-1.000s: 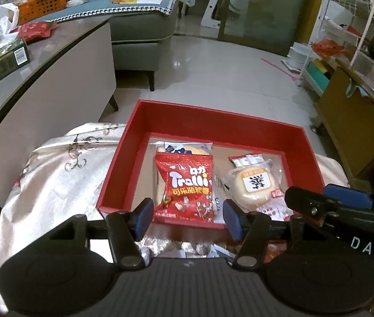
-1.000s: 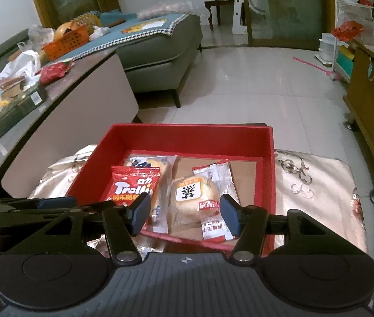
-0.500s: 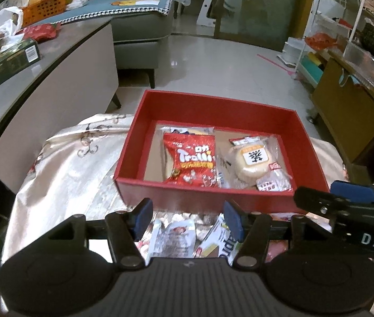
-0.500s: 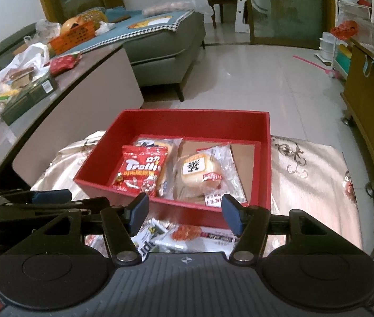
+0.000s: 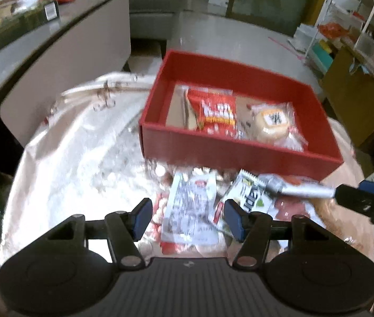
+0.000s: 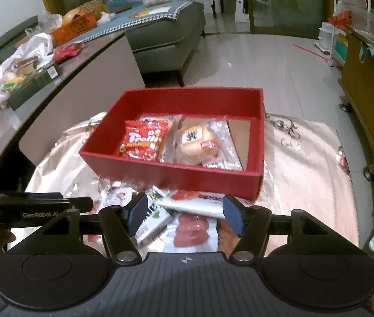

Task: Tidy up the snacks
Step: 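Move both tools back to the remaining snacks, left tool reaching a white packet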

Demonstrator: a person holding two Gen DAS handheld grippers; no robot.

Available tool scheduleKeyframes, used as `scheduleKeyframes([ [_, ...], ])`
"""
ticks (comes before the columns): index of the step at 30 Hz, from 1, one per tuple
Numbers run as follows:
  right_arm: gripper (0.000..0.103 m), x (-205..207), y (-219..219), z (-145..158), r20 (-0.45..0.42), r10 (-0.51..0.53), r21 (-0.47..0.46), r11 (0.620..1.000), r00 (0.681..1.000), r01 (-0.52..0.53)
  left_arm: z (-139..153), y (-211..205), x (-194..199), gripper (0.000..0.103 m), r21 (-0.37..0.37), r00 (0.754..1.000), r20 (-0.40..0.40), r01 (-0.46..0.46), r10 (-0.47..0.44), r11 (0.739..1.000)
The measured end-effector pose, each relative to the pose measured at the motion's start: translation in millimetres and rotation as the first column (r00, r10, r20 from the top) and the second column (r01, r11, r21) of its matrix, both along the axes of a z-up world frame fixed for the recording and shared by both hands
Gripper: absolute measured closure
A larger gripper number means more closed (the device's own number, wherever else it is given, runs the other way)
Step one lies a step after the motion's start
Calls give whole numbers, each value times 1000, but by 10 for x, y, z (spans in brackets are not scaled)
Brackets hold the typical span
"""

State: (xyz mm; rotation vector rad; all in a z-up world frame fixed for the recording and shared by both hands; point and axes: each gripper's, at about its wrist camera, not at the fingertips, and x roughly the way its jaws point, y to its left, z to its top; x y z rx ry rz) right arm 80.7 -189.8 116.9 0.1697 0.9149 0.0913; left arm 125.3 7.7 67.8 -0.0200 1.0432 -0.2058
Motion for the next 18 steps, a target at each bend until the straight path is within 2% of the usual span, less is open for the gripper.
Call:
scheduleKeyframes([
  [3, 33, -47, -43, -5, -3, 0, -2, 1000, 1000, 0, -114, -38, 63, 50, 16, 999, -35, -14, 15, 1000],
  [8, 33, -79, -143, -28, -13, -9, 7, 1000, 1000, 9, -298, -165, 214, 50, 1, 996, -86, -23, 23, 1000],
  [12, 33, -93, -182, -62, -25, -10, 14, 1000, 1000, 11, -423, -254, 346, 50, 37, 995, -87, -42, 45, 998],
  [13, 32, -100, -186, -67, -26, -8, 14, 1000, 1000, 8, -465, -267, 382, 47, 40, 994, -91, -50, 53, 998],
  [14, 32, -106, -192, -72, -28, -5, 14, 1000, 1000, 5, -479, -266, 402, 44, 31, 995, -83, -60, 62, 998],
  [18, 32, -126, -241, -86, -36, -2, 17, 1000, 999, 3, -505, -296, 524, 43, 10, 995, -76, -71, 72, 997],
])
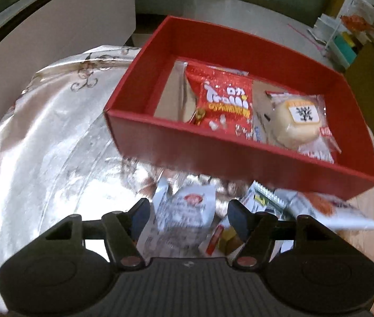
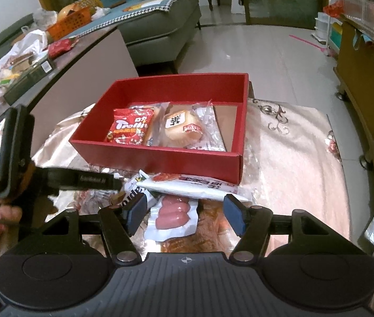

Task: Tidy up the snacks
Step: 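Move both tools back to the remaining snacks, left tool reaching a white packet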

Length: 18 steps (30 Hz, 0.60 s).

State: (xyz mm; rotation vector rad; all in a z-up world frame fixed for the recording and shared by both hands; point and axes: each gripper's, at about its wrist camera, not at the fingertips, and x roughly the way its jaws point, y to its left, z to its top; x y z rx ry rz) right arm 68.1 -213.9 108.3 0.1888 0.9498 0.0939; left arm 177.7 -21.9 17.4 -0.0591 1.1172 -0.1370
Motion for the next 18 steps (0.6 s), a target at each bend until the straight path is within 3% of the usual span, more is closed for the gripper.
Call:
scheduleKeyframes([
  [6, 32, -7, -79, -35, -15, -4, 0, 1000, 1000, 4, -52, 103, 58, 49, -1, 998, -26, -49, 49, 999],
  [10, 32, 12, -83, -39, -20, -1, 2, 1000, 1000, 1, -82, -18, -68, 50, 116, 1000, -24, 7, -4, 993],
  [18, 32, 26, 123, 7, -19, 56, 13, 998, 998, -56, -47, 249, -357, 52, 137, 995, -92, -17, 30, 990],
])
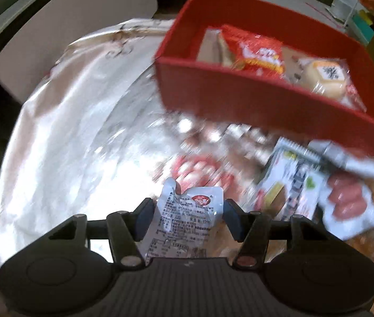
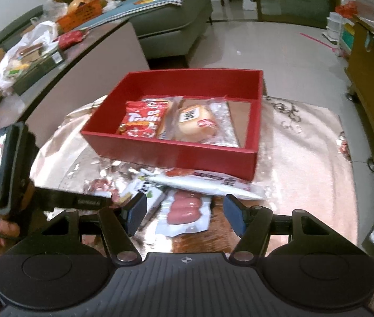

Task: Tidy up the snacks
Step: 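Move both tools back to the remaining snacks, left tool reaching a white packet, then hold the white packet in left tool while right tool grasps the green Kaprons wafer bar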

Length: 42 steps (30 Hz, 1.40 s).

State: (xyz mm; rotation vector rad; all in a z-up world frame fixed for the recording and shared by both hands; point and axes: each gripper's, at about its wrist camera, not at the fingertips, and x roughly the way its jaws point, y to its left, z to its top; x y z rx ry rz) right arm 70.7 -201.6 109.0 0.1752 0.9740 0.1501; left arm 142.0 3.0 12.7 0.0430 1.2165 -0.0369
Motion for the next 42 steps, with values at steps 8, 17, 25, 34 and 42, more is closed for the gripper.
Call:
scheduleKeyframes([
  [8, 32, 122, 286, -130, -71, 44, 105, 994, 997, -36, 93, 389, -446, 52, -69, 1000, 8, 2, -1, 998],
  [17, 32, 473, 710, -497, -191, 42, 152, 988, 981, -13, 45, 550, -536, 52, -108, 999, -23, 22, -24, 994],
  [25, 28, 681, 808, -605, -240, -16, 158, 986, 971, 55, 24, 615, -472, 51, -140, 998, -35, 48, -54, 989],
  [34, 19, 751, 867, -649, -241, -10, 130, 991, 970, 42, 21, 601, -485, 51, -138, 997, -24, 64, -68, 988],
  [42, 22, 747, 865, -665, -254, -10, 82, 996, 967, 32, 34, 646, -478, 51, -160, 998, -27, 57, -62, 986],
])
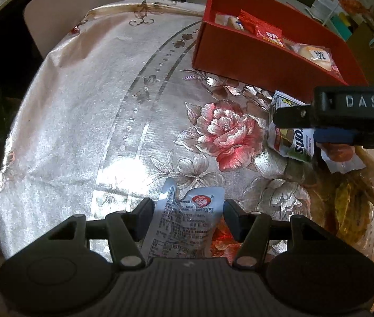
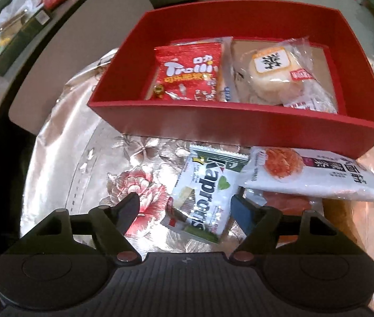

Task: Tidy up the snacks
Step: 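Hold the white packet in left tool while right tool grasps the green Kaprons wafer bar, then lift the white packet and Kaprons bar with both tools over the red box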

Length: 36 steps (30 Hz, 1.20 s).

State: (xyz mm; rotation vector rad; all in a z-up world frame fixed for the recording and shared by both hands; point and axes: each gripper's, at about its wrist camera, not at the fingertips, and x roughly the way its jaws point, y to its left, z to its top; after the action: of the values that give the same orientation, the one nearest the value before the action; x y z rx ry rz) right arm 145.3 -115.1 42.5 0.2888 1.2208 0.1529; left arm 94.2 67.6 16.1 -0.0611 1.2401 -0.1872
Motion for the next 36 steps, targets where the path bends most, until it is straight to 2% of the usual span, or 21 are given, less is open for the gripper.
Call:
scheduleKeyframes([
  [7, 16, 103, 89, -190, 1, 0, -9, 1000, 1000, 0, -14, -8, -6, 51, 4, 1000, 2, 4, -4, 1000],
  [11, 24, 103, 287, -182, 46, 85, -141, 987, 995, -78, -15, -26, -13, 51, 11, 1000, 7, 8, -9, 1000],
  [13, 34, 60, 406, -165, 62, 163, -261, 955, 985, -142, -15, -58, -22, 51, 26, 1000, 12, 18, -18, 1000],
  [15, 34, 2, 465, -174, 59, 217, -328, 926, 974, -187, -20, -105, -42, 51, 52, 999, 20, 37, -38, 998],
  [21, 35, -182, 419, -107, 38, 262, -323, 916, 964, -237, -24, -229, -85, 51, 127, 998, 39, 53, -59, 990],
  [26, 35, -360, 379, 168, 100, 272, -299, 926, 957, -232, 115, -226, -149, 52, 135, 998, 59, 22, -30, 991],
  [27, 35, -393, 349, 240, 116, 269, -291, 930, 956, -226, 160, -228, -174, 55, 134, 997, 69, 15, -25, 991],
  [29, 35, -455, 297, 384, 148, 260, -269, 939, 954, -214, 247, -220, -201, 79, 125, 997, 76, 3, -12, 992],
  [31, 35, -522, 241, 503, 174, 256, -254, 945, 951, -208, 309, -217, -197, 79, 92, 998, 65, -6, 0, 996],
  [34, 35, -606, 120, 595, 196, 234, -239, 953, 952, -185, 286, -305, -187, 79, 172, 998, 64, -13, 1, 985],
  [36, 35, -657, 71, 605, 188, 224, -235, 956, 956, -177, 247, -341, -208, 77, 163, 999, 35, -5, -1, 987],
])
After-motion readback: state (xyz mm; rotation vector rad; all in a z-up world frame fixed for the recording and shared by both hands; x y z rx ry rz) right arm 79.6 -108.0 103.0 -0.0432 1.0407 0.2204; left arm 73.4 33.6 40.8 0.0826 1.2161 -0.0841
